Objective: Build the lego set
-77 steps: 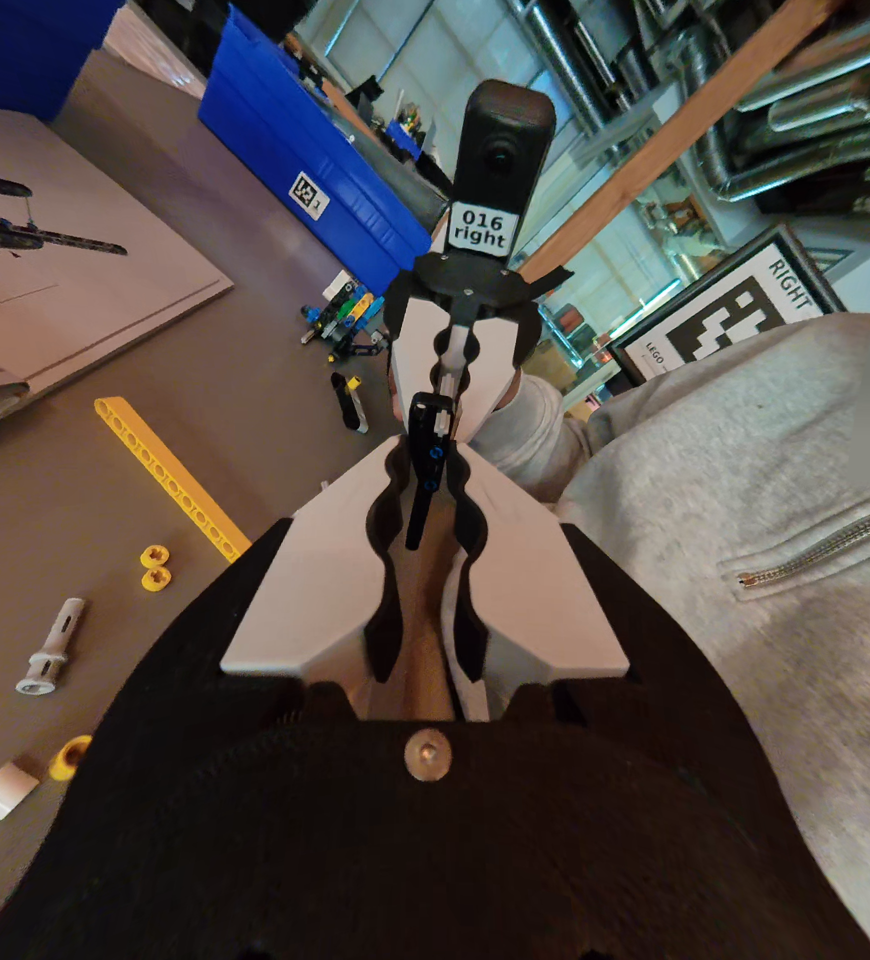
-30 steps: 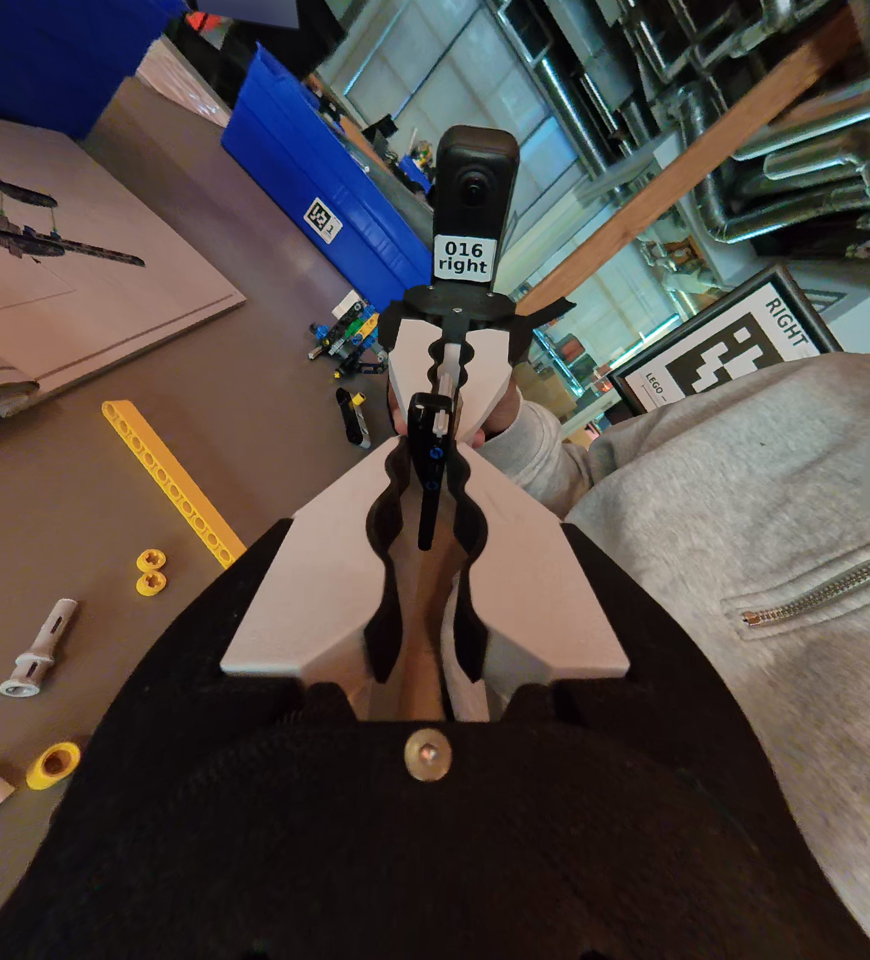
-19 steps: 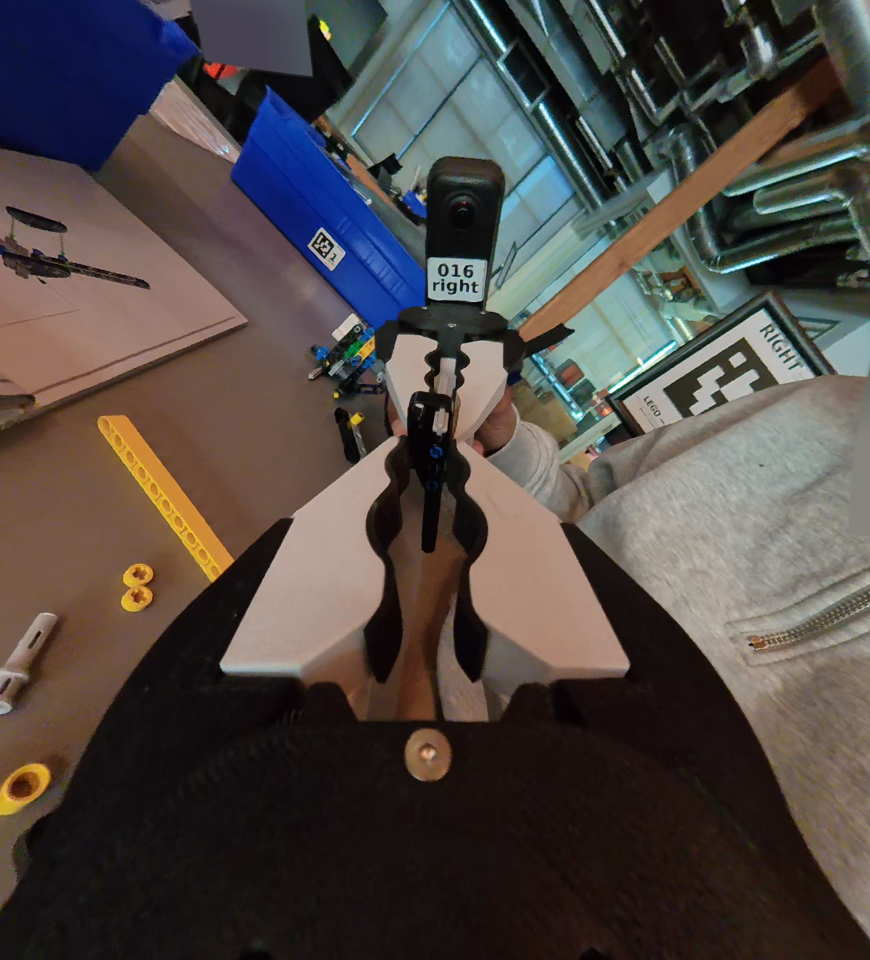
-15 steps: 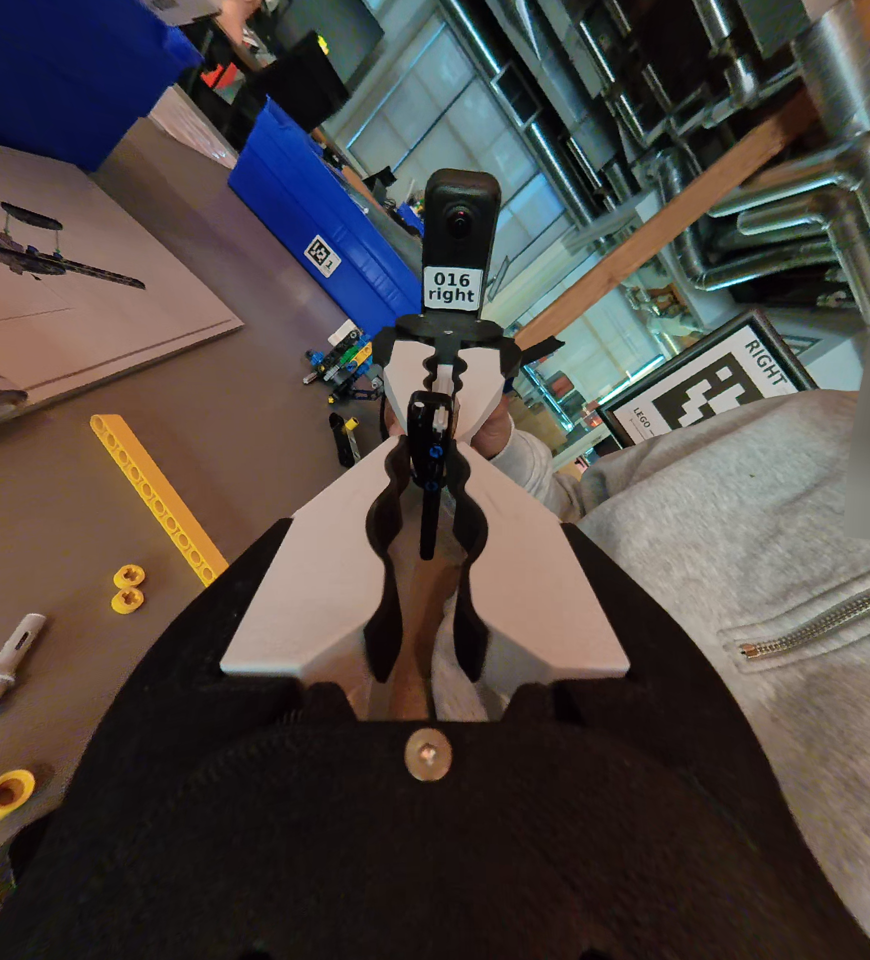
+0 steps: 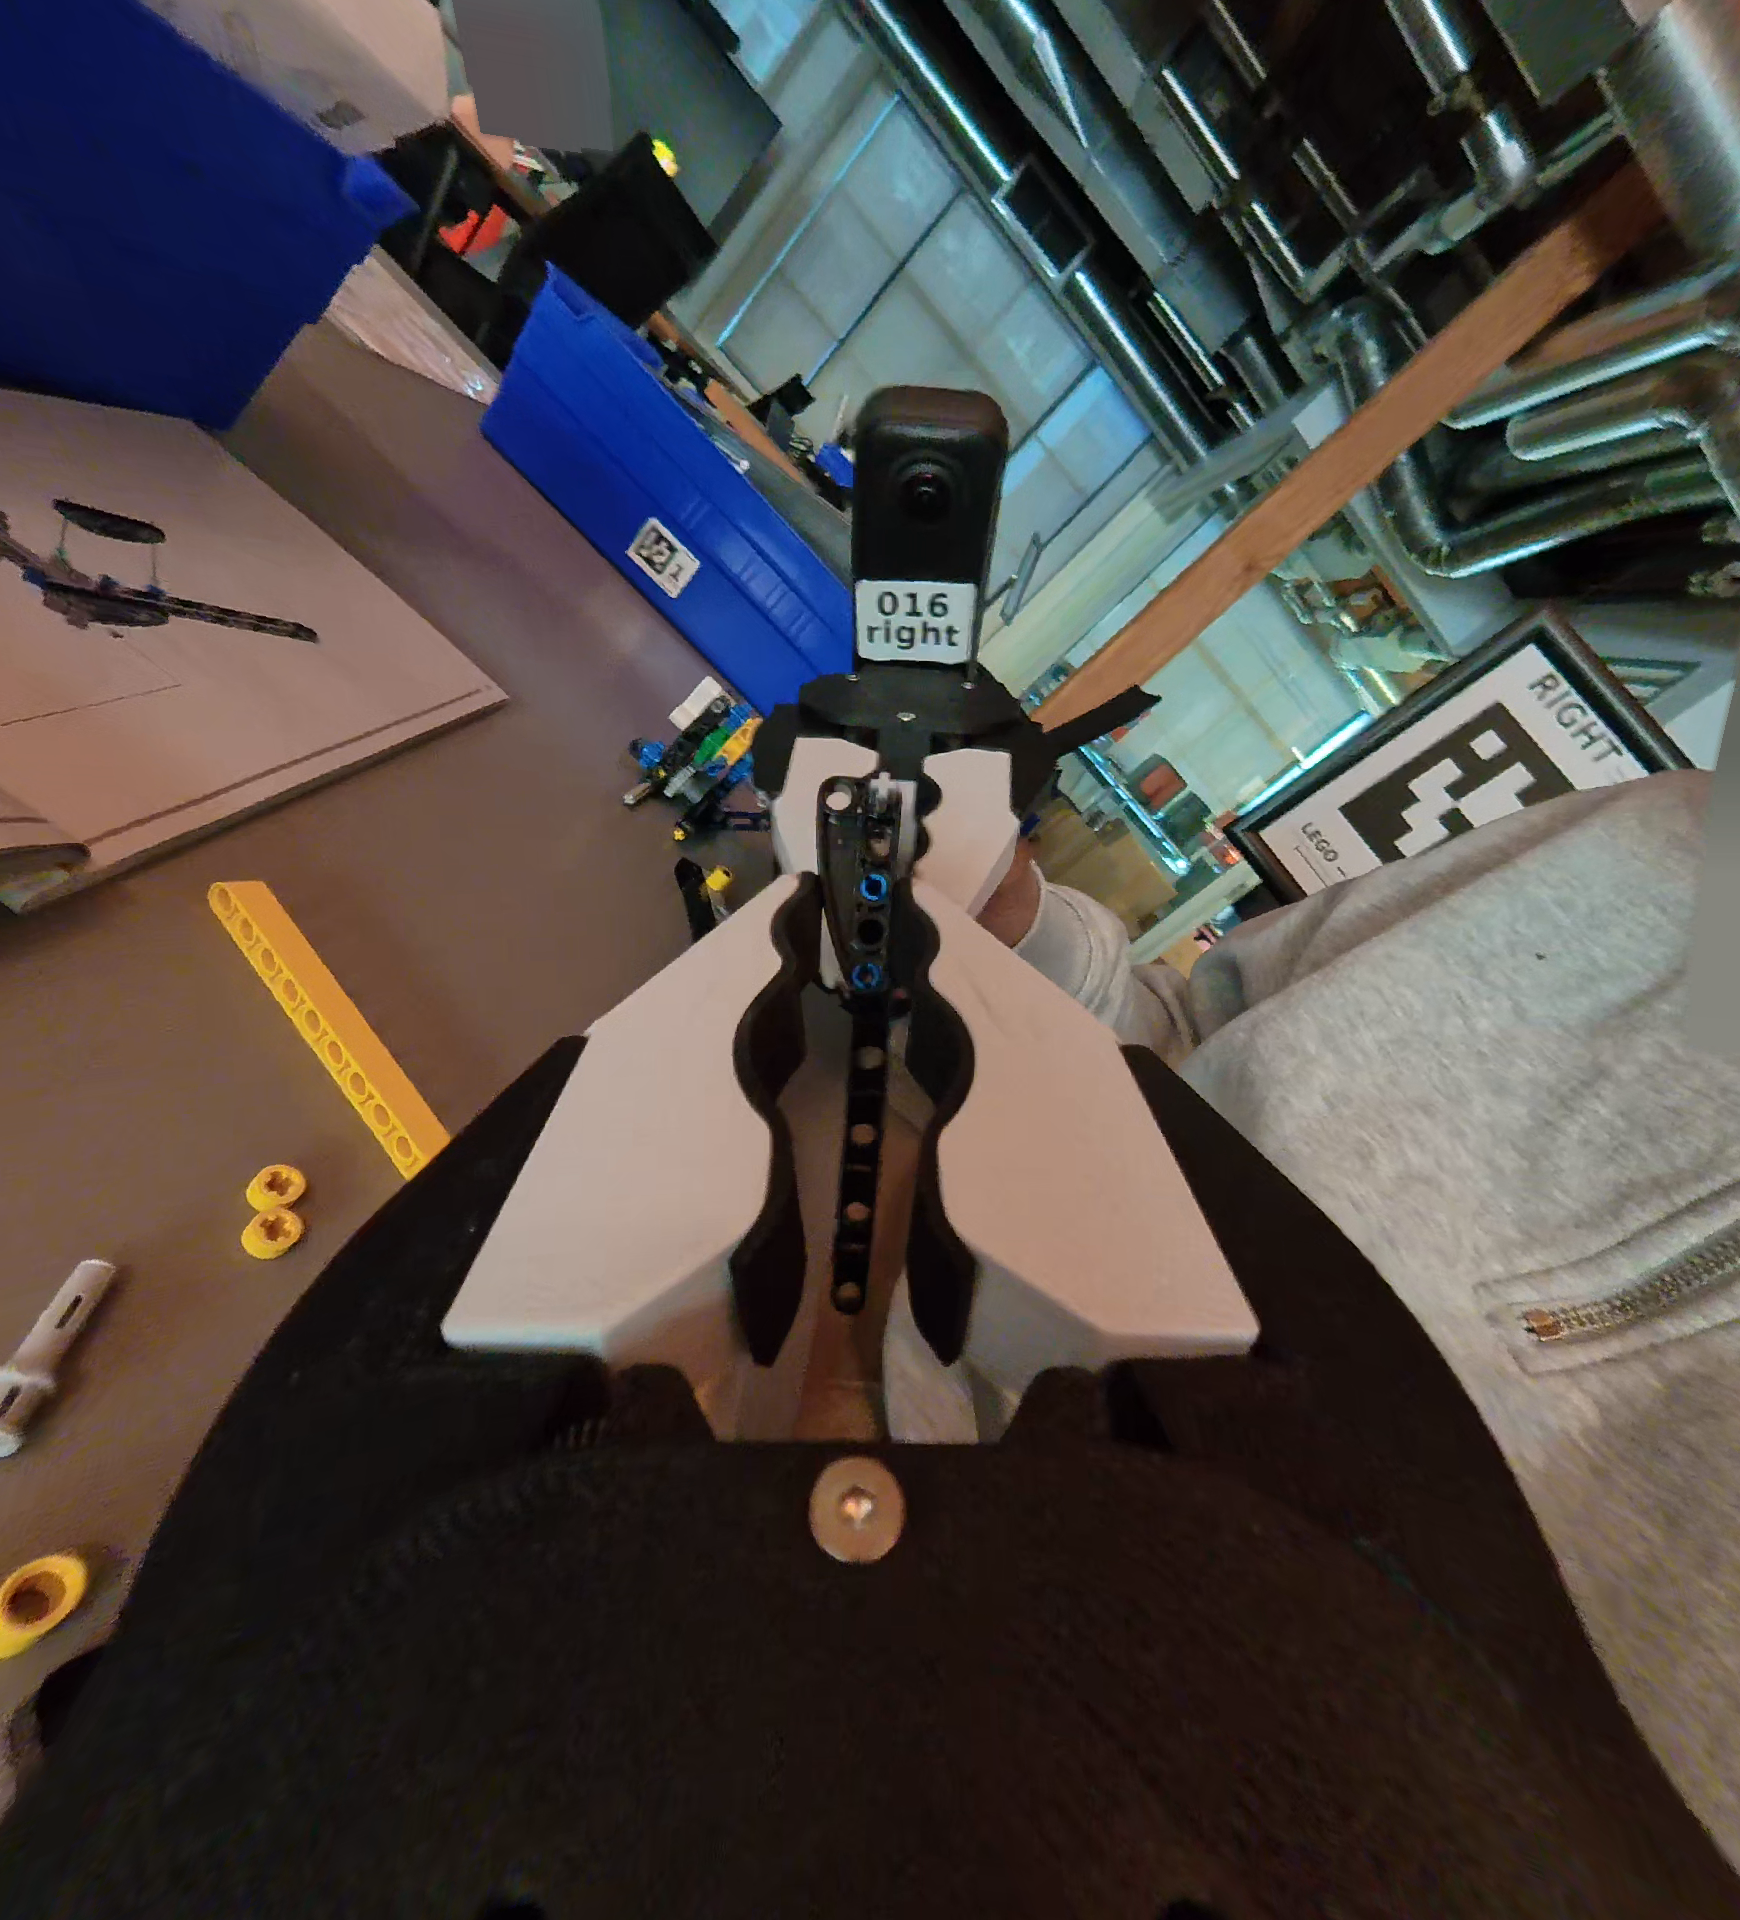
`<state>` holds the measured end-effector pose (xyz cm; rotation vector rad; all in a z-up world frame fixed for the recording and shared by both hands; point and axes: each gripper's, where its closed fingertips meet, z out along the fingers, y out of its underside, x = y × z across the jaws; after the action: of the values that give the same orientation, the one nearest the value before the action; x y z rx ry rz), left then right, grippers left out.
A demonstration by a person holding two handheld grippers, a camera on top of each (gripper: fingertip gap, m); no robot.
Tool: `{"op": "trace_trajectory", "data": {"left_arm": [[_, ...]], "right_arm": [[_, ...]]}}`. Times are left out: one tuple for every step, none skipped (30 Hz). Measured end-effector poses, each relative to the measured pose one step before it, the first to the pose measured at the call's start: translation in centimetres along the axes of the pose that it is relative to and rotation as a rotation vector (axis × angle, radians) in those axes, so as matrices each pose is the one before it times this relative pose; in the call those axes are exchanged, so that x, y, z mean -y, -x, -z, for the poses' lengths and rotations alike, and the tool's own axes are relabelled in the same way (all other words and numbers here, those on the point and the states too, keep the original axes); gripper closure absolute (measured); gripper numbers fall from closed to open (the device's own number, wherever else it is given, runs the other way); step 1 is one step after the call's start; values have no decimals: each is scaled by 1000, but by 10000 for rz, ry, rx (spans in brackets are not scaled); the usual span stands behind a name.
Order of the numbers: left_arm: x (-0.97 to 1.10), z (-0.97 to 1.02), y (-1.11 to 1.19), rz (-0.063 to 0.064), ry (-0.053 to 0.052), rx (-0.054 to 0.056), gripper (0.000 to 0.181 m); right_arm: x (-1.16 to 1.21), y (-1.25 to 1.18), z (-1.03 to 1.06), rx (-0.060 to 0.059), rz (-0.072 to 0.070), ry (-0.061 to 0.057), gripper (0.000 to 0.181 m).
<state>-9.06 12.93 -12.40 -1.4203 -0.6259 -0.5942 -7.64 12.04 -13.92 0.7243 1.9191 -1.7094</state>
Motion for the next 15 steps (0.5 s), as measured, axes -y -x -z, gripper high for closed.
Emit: {"op": "trace_trajectory", "data": {"left_arm": [[50,90,264,-78,-15,175,172],[-58,59,51,-52,57,15,172],[-83,-8,-321,-4,102,-207,172],[94,10,-175,-29,-40,-64,172],[169,35,-141,-9,-105,-33,172],[106,37,-77,31,-77,-34,172],[79,17,-27,27,-63,-15,172],[29,5,-21,37,-25,-42,172],[-10,-16,-52,63,1,-72,172],[-43,-41,-15,64,3,-46,172],[-95,-61,14,41,33,-12,172],[-120,-68,-1,7,55,-6,172],[-50,-72,-66,-2,26,-25,172],[19,-20,-169,20,-14,-91,172],[86,14,-187,59,-53,-117,172]], "right_arm": [[59,199,3,106,36,-35,175],[157,190,27,93,14,-88,175],[93,-5,34,-25,31,-58,175],[-91,-82,20,-49,41,57,175],[-120,-158,33,-82,46,77,175],[-49,-96,56,-33,37,26,175],[30,40,67,42,-4,-17,175],[100,48,67,36,-2,-52,175],[37,10,49,4,6,-19,175],[-19,12,0,13,10,14,175],[-30,51,-45,39,3,9,175],[-20,143,-71,89,4,-1,175],[-12,249,-92,147,40,-8,175],[-17,240,-82,124,75,-7,175],[27,177,-36,80,133,-27,175]]}}
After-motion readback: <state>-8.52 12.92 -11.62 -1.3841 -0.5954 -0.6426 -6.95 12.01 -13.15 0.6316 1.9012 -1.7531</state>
